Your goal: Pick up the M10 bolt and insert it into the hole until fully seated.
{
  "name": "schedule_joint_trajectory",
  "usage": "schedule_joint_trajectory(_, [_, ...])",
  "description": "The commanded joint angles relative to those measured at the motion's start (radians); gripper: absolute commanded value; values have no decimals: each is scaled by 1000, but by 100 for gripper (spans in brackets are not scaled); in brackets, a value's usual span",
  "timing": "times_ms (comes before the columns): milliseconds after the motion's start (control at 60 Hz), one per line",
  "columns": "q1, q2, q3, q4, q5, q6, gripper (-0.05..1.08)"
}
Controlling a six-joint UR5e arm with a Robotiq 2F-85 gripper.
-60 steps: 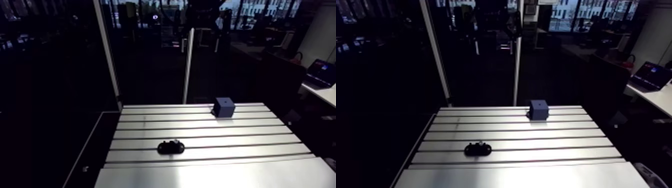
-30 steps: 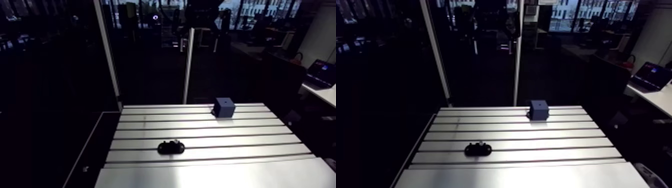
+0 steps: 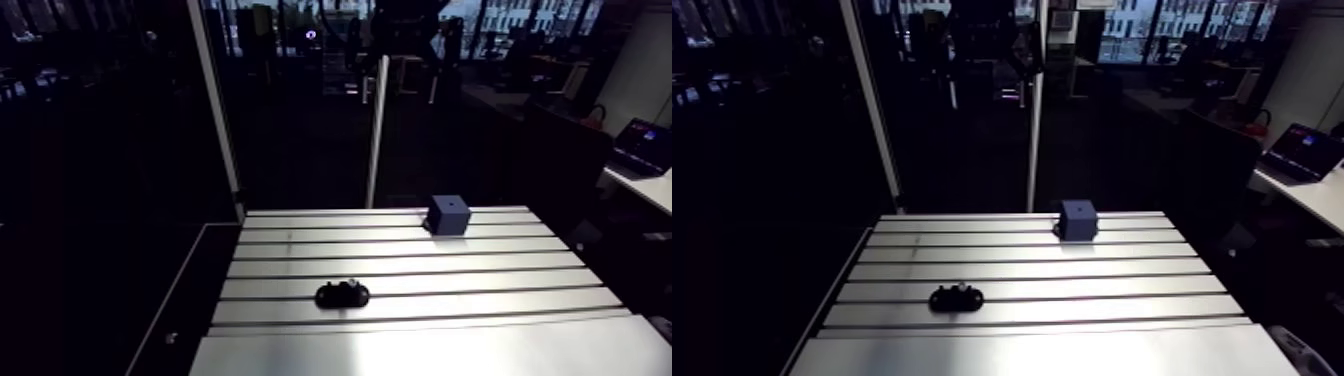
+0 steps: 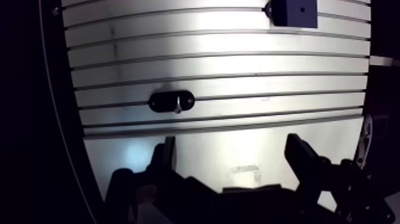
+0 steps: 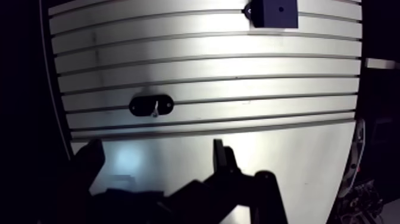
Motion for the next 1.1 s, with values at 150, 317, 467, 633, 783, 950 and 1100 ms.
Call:
schedule_joint_trajectory(150, [0, -1, -1, 0, 5, -1, 0])
schedule_joint_trajectory(317, [0, -1, 1, 0, 4, -1, 0])
schedule_joint_trajectory(467, [0, -1, 1, 0, 4, -1, 1])
schedule_joint_trajectory(633, [0, -1, 3, 0, 2, -1, 1])
schedule_joint_trajectory(783, [0, -4, 7, -2, 4, 3, 0])
schedule_joint_trajectory(950, [3, -21, 45, -27, 8, 7, 1])
schedule_joint_trajectory(1100, [9, -55, 162, -177, 8, 4, 1])
